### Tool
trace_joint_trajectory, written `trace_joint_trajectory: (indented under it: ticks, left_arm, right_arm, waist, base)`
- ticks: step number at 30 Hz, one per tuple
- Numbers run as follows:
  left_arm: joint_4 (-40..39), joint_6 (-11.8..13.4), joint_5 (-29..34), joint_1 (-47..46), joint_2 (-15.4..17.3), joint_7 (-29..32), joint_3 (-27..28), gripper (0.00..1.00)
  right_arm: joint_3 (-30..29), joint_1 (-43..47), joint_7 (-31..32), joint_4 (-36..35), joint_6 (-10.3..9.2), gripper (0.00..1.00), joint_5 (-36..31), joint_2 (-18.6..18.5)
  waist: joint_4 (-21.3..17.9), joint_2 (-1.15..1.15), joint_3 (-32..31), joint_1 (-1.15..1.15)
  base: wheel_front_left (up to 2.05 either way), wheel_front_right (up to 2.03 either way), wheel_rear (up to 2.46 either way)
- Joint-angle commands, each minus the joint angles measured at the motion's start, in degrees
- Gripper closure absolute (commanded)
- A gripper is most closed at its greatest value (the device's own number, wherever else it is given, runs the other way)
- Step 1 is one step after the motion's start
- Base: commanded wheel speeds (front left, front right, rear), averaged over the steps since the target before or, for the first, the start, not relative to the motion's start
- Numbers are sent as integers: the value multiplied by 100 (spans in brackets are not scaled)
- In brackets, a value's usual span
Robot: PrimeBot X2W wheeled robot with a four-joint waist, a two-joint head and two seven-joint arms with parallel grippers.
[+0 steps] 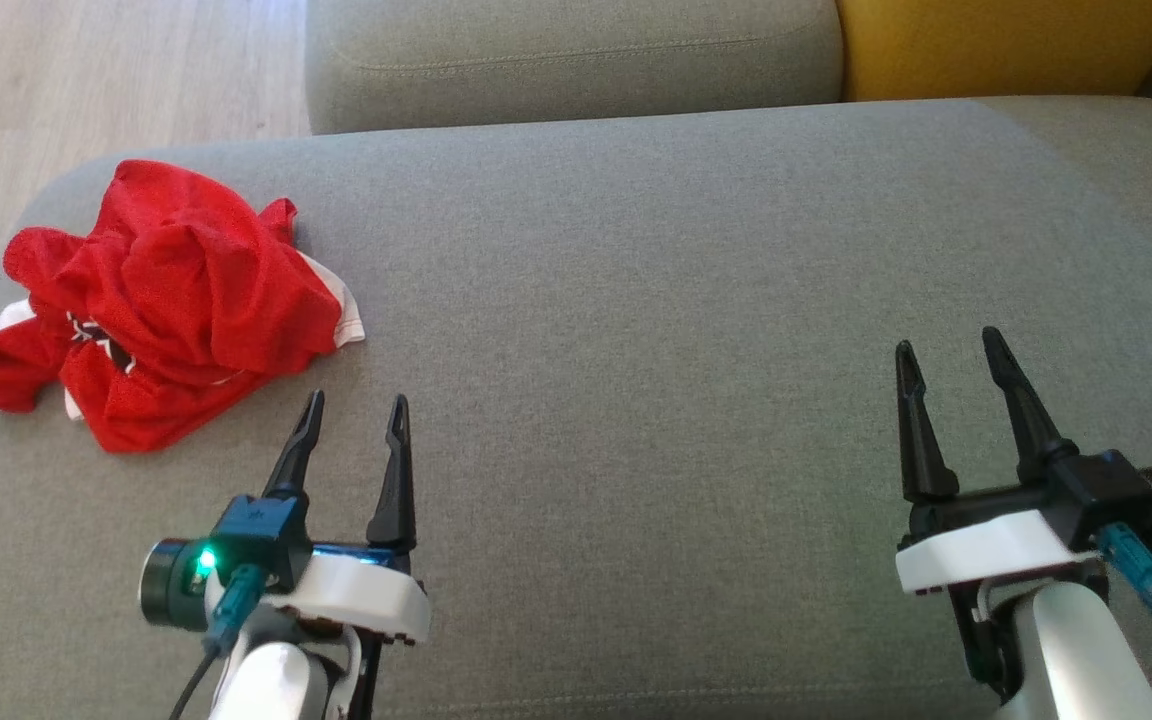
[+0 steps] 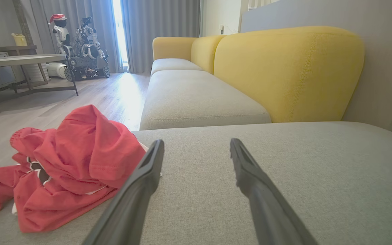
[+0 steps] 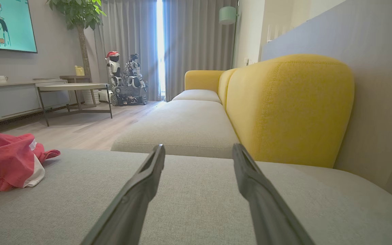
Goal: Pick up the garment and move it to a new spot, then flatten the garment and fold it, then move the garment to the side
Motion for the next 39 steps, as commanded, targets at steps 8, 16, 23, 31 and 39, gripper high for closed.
trace_joint_trajectory:
  ticks: [8,16,23,31,39]
  left_arm:
    - [40,-234,188,-203,-147,-72,441,0]
    - [79,-325,284,-188,-214,-72,546,0]
    - [75,-353,332,-185,-233,-72,597,0]
    - [15,-313,354,-188,-243,-72,660,0]
    - [-117,-275,467,-134,-245,-72,774,0]
  right_arm:
    - [208,-340,-61,44,44,0,347,-49]
    - [271,-353,-61,148,44,0,424,-49]
    - [269,-342,-61,190,44,0,398,-49]
    - [454,-317,-61,140,44,0,382,-49]
    - [637,-225,-61,109,44,0,332,-49]
  waist:
    - [-17,0,-25,0]
    - [-33,0,-57,0]
    - [-16,0,-71,0]
    - [279,0,-73,0]
    - [1027,0,-105,0]
  base:
    - [0,0,0]
    - [0,0,0]
    - [0,0,0]
    - [0,0,0]
    - [0,0,0]
